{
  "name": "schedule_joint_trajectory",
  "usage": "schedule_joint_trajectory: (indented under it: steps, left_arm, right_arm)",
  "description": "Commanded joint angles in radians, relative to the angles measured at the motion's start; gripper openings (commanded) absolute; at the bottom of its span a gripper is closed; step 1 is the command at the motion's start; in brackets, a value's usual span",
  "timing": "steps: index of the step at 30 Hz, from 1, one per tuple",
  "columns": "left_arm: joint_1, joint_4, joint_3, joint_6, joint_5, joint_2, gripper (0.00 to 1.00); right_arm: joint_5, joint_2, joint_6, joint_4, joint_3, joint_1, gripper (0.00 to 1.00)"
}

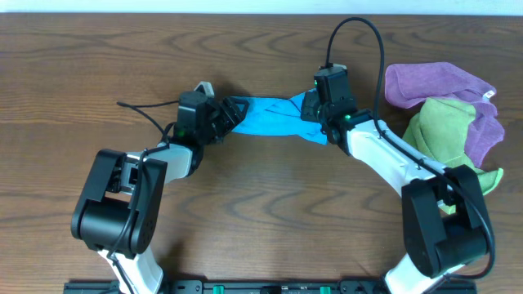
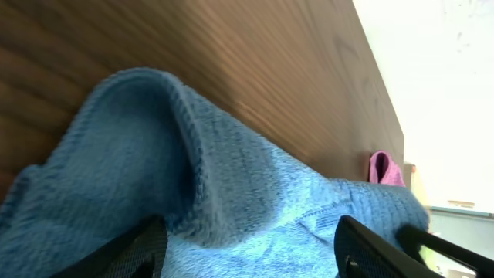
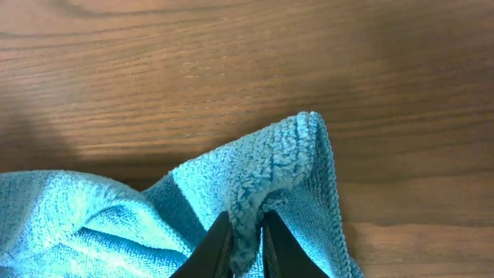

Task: Fold the cloth
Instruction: 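Swing the blue cloth forward and lay it flat between the grippers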

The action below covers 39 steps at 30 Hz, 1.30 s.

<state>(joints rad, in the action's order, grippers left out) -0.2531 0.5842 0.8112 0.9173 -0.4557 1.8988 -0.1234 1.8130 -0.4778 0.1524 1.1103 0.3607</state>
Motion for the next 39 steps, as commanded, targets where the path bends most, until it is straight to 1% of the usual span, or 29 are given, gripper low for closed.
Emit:
schedule_joint_trajectory:
  steps: [1,9,13,15,16,19,20,21,26,31,36,39]
  left_arm:
    - [-0.009,0.004,0.04,0.003,0.022,0.011,0.71]
    - [-0.022,-0.014,0.045,0.003,0.048,0.036,0.71]
    - [-0.03,0.008,0.046,0.023,0.035,0.077,0.66]
    - [-0.03,0.024,0.048,0.029,0.023,0.088,0.58]
    - [-0.03,0.036,0.05,0.029,0.018,0.089,0.49]
    - [-0.029,0.079,0.06,0.029,0.008,0.089,0.17]
    - [-0.027,0.086,0.066,0.029,0.001,0.089,0.1]
    - [-0.025,0.087,0.075,0.029,-0.009,0.087,0.06]
    - [0.005,0.085,0.128,0.024,-0.099,0.075,0.06]
    - [0.067,0.075,0.174,0.025,-0.167,0.021,0.06]
    - [0.132,0.071,0.222,0.026,-0.237,-0.054,0.06]
    - [0.152,0.049,0.266,0.041,-0.243,-0.083,0.06]
  right_arm:
    - [0.001,-0.003,0.008,-0.002,0.002,0.007,0.13]
    - [0.001,-0.003,0.008,-0.002,0.002,0.007,0.13]
    - [0.001,-0.003,0.009,-0.002,0.002,0.007,0.13]
    - [0.001,-0.003,0.009,0.0,0.002,0.007,0.13]
    - [0.001,-0.003,0.013,0.001,0.002,0.007,0.13]
    - [0.001,-0.003,0.031,0.005,0.002,0.007,0.13]
    - [0.0,-0.003,0.032,0.007,0.002,0.007,0.13]
    - [0.0,-0.003,0.033,0.01,0.002,0.007,0.13]
    - [0.0,-0.013,0.076,0.014,0.002,0.007,0.08]
    - [-0.007,-0.077,0.077,0.017,0.002,0.007,0.02]
    - [-0.006,-0.166,0.133,0.005,0.002,0.007,0.01]
    - [-0.007,-0.199,0.198,-0.079,0.002,0.007,0.01]
